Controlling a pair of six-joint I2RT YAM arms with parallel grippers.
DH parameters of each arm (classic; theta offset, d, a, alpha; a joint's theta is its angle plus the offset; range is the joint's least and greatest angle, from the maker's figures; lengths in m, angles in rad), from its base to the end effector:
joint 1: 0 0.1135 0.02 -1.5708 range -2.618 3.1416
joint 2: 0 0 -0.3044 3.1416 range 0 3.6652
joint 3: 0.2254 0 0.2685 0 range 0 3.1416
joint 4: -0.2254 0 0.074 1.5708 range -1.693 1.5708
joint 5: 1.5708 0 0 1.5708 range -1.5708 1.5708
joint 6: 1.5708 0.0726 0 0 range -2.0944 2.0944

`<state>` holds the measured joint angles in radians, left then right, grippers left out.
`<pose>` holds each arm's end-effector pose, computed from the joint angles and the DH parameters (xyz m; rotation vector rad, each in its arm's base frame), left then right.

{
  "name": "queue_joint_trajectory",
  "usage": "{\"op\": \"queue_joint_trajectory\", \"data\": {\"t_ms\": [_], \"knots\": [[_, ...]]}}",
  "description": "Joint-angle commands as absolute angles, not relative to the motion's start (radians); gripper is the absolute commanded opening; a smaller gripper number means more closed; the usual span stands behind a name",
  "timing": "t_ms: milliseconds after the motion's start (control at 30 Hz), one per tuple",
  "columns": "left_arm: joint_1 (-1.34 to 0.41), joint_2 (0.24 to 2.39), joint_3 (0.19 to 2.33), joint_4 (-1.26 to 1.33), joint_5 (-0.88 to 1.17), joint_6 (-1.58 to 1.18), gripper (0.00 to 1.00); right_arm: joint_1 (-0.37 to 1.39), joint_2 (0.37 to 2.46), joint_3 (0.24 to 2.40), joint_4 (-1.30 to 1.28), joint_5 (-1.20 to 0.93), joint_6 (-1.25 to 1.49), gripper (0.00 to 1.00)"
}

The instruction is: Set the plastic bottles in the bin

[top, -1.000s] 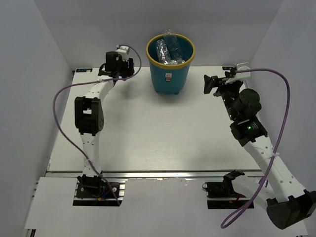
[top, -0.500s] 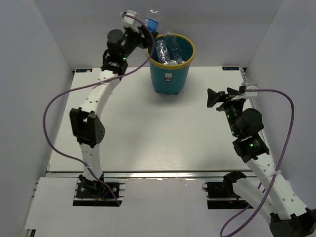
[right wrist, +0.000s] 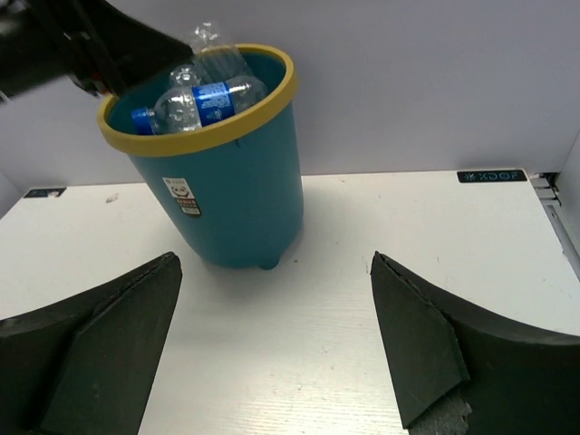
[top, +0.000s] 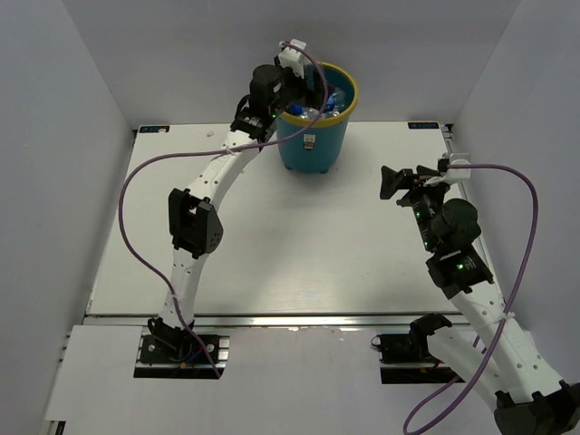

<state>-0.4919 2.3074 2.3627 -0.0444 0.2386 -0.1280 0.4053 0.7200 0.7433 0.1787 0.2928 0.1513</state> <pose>0.5446 -0.3113 0.4149 0.4767 1.5273 -0.6711 0.1847 0.0564 0.4091 0.0716 1.3806 0.2652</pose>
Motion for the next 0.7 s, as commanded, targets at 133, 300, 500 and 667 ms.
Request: {"op": "queue_joint_trajectory", "data": {"t_ms": [133, 300, 500, 667], "knots": [[-0.473, 1.985, 2.23, -0.058, -0.004, -0.08, 0.98, 0.399, 0.788, 0.795, 0.134, 0.368, 0.213, 0.89], [-0.402, 1.591, 1.73, -0.008, -0.34, -0.142, 0.98, 0.367, 0.87, 0.799, 0.051, 0.459, 0.284, 0.89], [-0.162, 1.143, 1.028, -0.11, -0.548, -0.584, 0.98, 0.184, 0.937, 0.752, 0.002, 0.323, 0.431, 0.89], [-0.134, 1.008, 0.789, -0.178, -0.643, -0.647, 0.98, 0.052, 1.031, 0.727, -0.032, 0.233, 0.505, 0.89]]}}
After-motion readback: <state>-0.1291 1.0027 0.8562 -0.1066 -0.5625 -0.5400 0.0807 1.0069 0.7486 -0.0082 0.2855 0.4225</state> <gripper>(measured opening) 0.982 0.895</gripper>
